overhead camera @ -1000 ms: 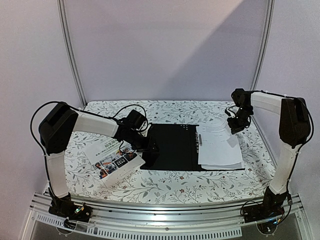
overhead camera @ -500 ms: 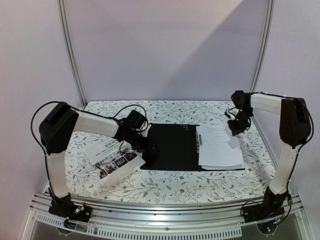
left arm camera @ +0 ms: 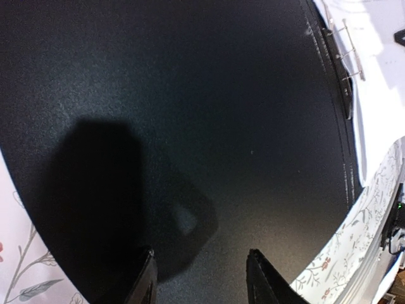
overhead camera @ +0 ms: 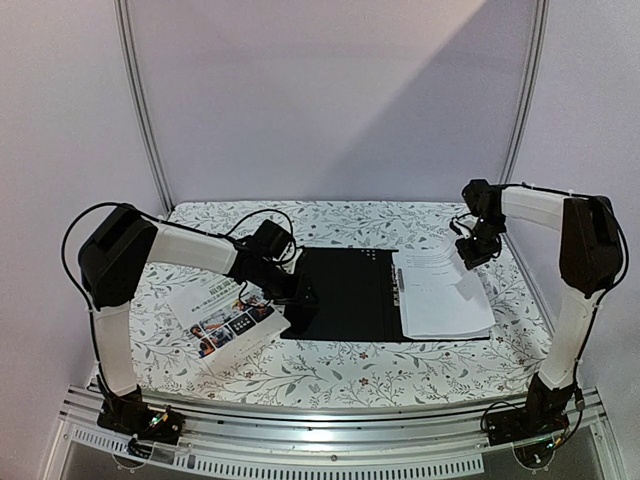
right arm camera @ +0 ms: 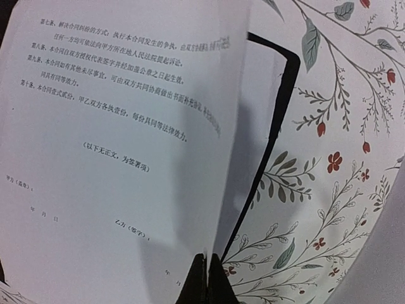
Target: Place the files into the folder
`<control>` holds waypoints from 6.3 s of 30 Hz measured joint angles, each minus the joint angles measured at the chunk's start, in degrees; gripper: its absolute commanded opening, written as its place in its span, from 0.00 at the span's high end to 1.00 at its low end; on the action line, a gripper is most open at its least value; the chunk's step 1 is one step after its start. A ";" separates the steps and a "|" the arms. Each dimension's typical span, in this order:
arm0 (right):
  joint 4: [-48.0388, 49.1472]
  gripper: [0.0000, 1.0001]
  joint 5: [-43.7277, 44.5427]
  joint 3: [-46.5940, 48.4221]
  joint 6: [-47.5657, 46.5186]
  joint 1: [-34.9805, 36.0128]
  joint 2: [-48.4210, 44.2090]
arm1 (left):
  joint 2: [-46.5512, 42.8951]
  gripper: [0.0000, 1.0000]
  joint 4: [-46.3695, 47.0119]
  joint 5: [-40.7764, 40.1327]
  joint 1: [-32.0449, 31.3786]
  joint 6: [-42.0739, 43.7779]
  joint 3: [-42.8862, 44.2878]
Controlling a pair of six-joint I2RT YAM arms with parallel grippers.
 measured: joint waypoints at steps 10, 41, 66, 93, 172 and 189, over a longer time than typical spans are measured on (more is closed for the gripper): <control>0.90 1.00 -0.76 0.00 -0.15 2.27 0.00 | 0.00 0.51 -0.02 -0.09 0.00 0.20 0.00; -4.42 0.41 2.80 2.99 7.34 2.38 0.63 | 0.31 0.50 -0.33 -0.11 0.00 0.33 0.55; 21.29 0.34 -11.98 -5.35 14.16 15.69 -7.06 | -22.62 0.17 -7.19 -21.31 13.38 6.88 -2.27; 26.99 0.39 -24.87 25.18 24.81 42.56 26.62 | -36.72 0.22 -9.27 -19.85 37.24 -4.15 -32.35; 35.45 0.76 -37.88 27.89 51.84 46.23 32.94 | -34.51 0.30 4.92 -6.84 37.99 -7.80 -39.19; 39.85 1.00 -38.05 27.23 57.02 46.18 34.75 | -34.56 0.31 5.35 -4.76 38.10 -8.02 -39.56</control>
